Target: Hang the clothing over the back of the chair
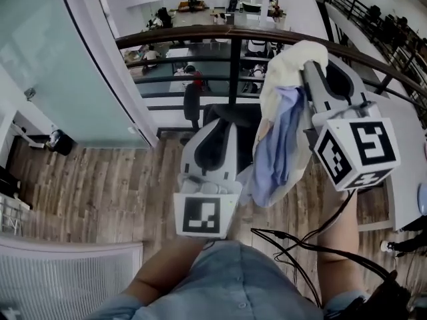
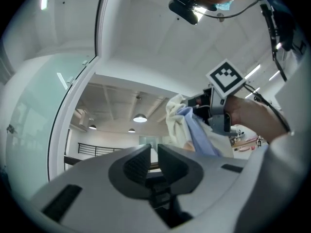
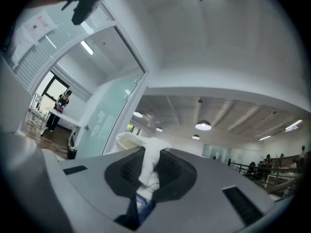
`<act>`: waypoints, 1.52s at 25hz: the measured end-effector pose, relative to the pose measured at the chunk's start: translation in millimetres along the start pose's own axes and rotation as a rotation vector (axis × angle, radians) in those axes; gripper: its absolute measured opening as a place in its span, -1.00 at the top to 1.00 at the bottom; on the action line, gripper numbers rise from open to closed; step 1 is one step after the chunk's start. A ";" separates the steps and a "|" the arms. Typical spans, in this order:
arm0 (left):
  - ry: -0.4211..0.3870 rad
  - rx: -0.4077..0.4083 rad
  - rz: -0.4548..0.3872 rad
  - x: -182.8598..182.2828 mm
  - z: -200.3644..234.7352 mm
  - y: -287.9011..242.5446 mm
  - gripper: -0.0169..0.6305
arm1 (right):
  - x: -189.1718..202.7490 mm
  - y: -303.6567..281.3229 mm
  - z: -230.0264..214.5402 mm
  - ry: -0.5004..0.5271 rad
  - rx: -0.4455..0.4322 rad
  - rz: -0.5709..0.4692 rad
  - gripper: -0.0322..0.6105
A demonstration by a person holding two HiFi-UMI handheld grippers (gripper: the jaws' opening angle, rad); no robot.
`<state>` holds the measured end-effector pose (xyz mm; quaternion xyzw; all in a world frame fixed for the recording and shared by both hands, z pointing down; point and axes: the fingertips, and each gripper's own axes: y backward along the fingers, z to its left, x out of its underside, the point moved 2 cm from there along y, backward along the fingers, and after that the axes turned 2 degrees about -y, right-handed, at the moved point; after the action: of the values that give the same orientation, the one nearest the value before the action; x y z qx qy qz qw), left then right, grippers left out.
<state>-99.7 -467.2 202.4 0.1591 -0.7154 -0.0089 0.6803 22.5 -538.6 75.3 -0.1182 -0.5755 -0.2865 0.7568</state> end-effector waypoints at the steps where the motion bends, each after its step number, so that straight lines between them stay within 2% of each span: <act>1: 0.005 -0.002 0.009 1.9 3.0 -1.6 0.79 | 16.2 -13.4 -0.5 0.007 -0.025 0.081 0.81; 4: 0.018 -0.010 0.037 6.4 9.3 -7.7 0.79 | 57.5 -38.3 -0.5 0.020 -0.097 0.273 0.77; 10: 0.043 -0.019 0.054 22.3 19.6 -13.7 0.79 | 95.4 -47.8 4.5 0.056 -0.162 0.398 0.52; 11: 0.044 -0.018 0.055 24.6 21.6 -13.6 0.79 | 103.4 -49.7 8.2 0.068 -0.182 0.434 0.41; 13: 0.042 -0.012 0.057 26.2 22.5 -12.9 0.79 | 118.5 -50.3 14.4 0.095 -0.227 0.516 0.01; 16: 0.050 -0.013 0.054 23.8 21.1 -12.6 0.79 | 133.2 -47.7 10.9 0.126 -0.243 0.593 -0.06; 22: 0.052 -0.020 0.056 30.1 26.2 -10.9 0.79 | 119.9 -41.6 -0.6 0.051 -0.173 0.468 -0.06; 32: 0.031 0.008 0.053 22.7 5.8 -11.0 0.79 | 96.5 -5.4 -16.0 -0.014 -0.082 0.325 0.12; 36: 0.016 0.025 0.050 19.7 -8.4 -4.8 0.79 | 91.3 22.2 -11.1 -0.060 -0.055 0.259 0.25; 38: 0.010 0.032 0.042 16.1 -18.8 0.7 0.79 | 89.3 39.6 -2.9 -0.094 -0.056 0.213 0.39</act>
<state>-81.9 -466.6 219.6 0.1548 -0.7153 0.0179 0.6812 62.9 -534.6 164.2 -0.2133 -0.5864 -0.2144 0.7515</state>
